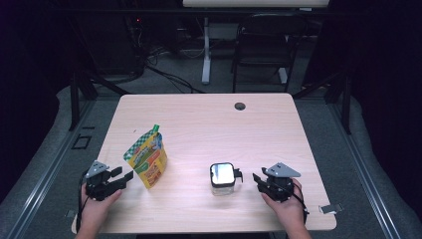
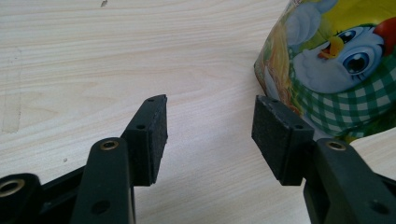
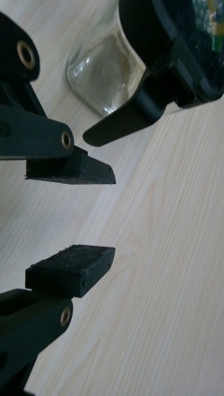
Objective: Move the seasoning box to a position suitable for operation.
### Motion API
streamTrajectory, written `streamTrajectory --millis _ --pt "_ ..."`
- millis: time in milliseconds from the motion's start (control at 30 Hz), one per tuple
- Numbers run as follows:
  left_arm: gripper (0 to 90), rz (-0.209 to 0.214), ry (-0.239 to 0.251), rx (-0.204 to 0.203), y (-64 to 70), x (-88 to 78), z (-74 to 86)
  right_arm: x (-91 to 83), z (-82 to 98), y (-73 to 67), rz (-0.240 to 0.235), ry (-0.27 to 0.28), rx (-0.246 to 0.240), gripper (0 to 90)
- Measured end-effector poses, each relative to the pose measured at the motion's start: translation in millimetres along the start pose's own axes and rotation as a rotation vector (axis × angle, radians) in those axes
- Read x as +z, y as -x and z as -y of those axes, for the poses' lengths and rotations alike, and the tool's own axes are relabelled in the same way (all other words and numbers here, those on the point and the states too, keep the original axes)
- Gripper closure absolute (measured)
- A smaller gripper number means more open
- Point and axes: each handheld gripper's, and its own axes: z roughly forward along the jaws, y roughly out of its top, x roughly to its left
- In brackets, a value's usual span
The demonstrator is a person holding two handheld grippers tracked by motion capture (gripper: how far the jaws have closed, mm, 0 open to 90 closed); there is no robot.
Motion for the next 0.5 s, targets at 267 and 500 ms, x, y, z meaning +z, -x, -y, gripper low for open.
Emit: streamTrajectory --millis 267,500 --pt "47.8 0.010 0.003 -0.006 0.3 -2.7 0.7 1.4 -2.3 -5.3 -0.039 0.012 0.007 63.5" --pt "48.6 0.025 -0.004 -0.017 0.0 -4.1 1.7 4.1 -3.6 -13.8 -0.077 0.015 -0.012 66.5"
